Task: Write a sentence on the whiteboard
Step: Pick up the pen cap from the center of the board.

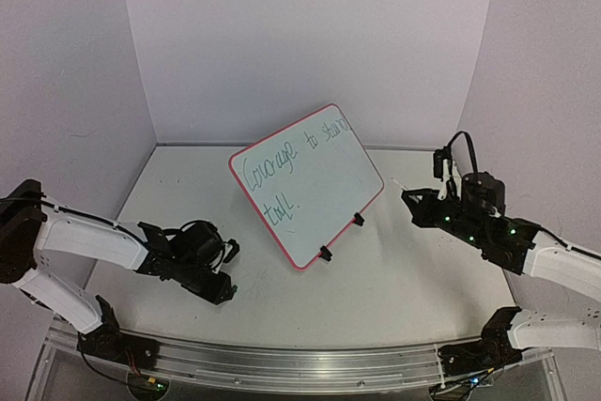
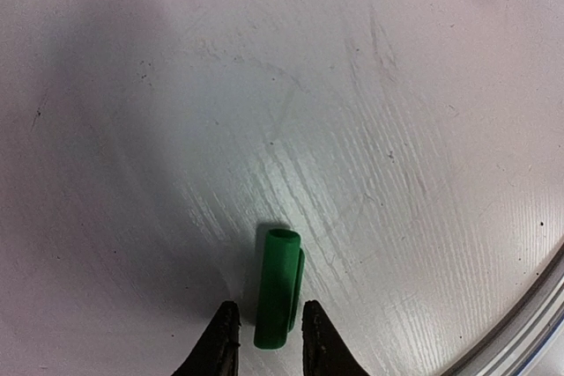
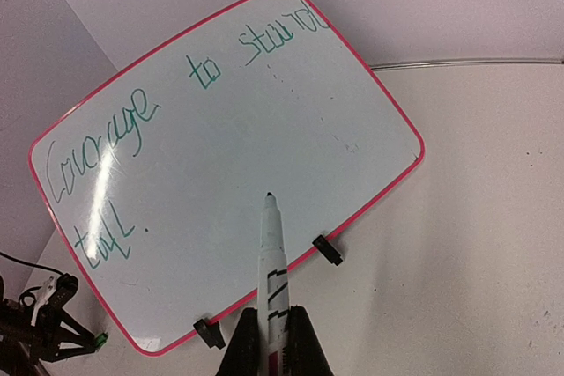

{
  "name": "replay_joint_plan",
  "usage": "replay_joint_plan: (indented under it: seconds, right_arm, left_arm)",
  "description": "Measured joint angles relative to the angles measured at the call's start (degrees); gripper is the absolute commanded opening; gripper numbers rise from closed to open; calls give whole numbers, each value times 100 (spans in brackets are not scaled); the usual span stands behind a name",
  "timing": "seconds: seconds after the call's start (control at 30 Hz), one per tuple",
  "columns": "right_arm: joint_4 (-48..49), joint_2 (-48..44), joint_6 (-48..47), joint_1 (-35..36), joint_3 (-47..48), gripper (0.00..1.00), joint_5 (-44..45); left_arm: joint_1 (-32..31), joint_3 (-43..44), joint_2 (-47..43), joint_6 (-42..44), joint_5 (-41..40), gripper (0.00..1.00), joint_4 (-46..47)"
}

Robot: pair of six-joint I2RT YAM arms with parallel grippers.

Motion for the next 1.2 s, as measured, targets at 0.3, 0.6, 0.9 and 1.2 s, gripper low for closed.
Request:
replay_joint_plan:
  seconds: [0.3,0.6,0.9,1.2]
  right_arm:
    - [-19,-19,0,0,0,0,26]
    - [-65,-19,-1,0,0,0,46]
    - [-473,-137,-47,0,15,0,-57]
    - [-1234,-8,-203,-11,710,0,-1578]
  left_arm:
    - [-118,164,195,-80,-49,17,-13]
    - [-293,296,320,-210,-206,0,-43]
    - [-399,279,273,-249,-357,0,-52]
    - [-414,-172,-1268,136,-312,0,-146]
